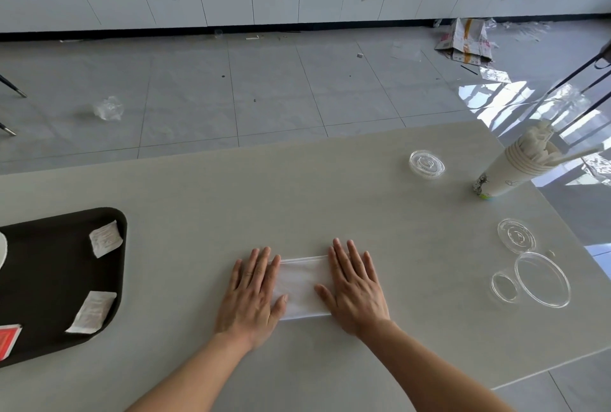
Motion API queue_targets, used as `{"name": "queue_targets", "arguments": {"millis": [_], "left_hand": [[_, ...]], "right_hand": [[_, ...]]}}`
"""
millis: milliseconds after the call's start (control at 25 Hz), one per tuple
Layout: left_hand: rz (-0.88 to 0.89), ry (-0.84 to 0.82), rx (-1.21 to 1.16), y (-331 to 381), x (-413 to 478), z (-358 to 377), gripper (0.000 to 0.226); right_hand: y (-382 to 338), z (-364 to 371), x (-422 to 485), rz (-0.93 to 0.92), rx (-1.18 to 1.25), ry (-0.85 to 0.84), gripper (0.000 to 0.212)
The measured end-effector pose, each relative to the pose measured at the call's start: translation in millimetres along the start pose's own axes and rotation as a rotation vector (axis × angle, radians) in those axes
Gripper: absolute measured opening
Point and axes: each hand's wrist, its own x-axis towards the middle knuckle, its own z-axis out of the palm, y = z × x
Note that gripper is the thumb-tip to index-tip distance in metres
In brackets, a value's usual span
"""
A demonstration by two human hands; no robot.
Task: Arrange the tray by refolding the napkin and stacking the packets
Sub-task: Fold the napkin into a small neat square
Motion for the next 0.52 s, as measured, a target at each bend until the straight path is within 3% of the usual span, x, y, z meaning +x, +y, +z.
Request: {"name": "queue_targets", "arguments": {"millis": [320,440,520], "left_hand": [[-0.098,-0.026,0.021,-0.8,-18.3,-3.1,0.076],[-0.296,0.022,-0.091,-0.4,-32.7,-13.5,0.075],[-0.416,0.102,-0.196,5.1,-50.2,-16.0,0.072]], "right_hand": [[-3.4,-1.1,-3.1,-0.058,-0.053,-0.073,0.082],[-4.8,-6.6,-2.5,-0.057,-0.075,-0.082,0.081],[-13.3,-13.0,-7.2,-0.062,-0.048,0.006,0.076]]}}
